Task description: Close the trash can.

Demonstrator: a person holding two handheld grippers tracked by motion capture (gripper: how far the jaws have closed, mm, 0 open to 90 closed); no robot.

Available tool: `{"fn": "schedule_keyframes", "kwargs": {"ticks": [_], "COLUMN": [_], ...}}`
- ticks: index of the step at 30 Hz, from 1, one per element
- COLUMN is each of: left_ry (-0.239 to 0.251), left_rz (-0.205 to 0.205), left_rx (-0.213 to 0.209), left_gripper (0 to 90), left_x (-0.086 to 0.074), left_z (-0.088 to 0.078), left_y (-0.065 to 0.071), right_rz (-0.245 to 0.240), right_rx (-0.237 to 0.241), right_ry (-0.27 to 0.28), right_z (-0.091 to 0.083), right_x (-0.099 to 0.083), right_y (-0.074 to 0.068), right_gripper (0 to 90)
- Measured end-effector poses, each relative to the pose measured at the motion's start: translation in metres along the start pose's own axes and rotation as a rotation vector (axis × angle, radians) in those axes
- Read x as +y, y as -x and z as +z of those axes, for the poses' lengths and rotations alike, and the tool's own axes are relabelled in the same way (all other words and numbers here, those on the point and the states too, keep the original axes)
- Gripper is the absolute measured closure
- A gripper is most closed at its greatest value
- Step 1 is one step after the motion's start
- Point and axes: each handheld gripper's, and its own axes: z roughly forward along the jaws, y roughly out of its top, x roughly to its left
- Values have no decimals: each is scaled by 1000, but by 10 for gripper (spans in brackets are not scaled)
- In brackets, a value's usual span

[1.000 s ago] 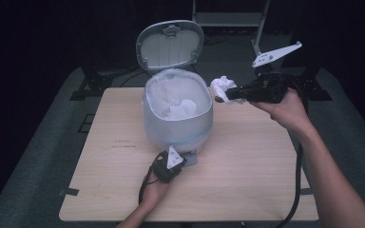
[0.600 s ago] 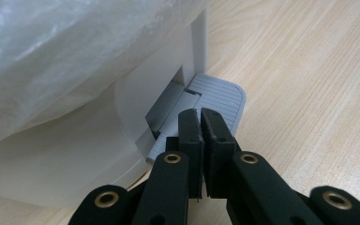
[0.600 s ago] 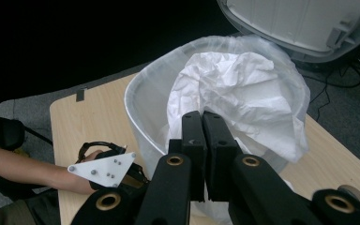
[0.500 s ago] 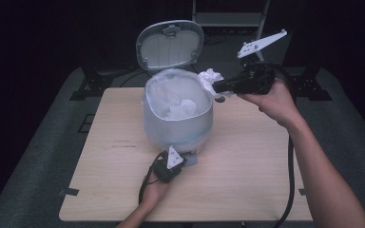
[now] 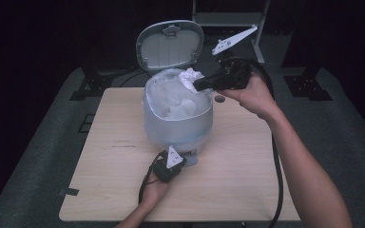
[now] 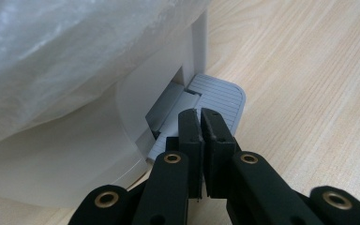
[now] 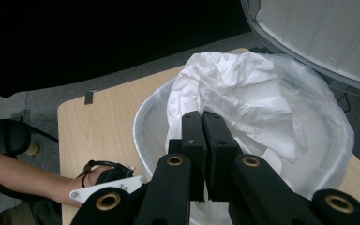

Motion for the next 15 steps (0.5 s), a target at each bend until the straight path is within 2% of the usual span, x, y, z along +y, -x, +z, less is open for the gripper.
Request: {"fn": "schedule_keyframes", "kwargs": {"ticks": [15], "left_ry": [-1], "left_rz": [5], "left_rx": [5], "left_gripper": [878], "left_x": [0], "left_z": [0], "left_y": [1], "right_rz": [2], "right_rx": [29], "right_ry": [-18], "right_z": [29], "right_x": [13], "right_y": [4], "right_gripper": [875]}}
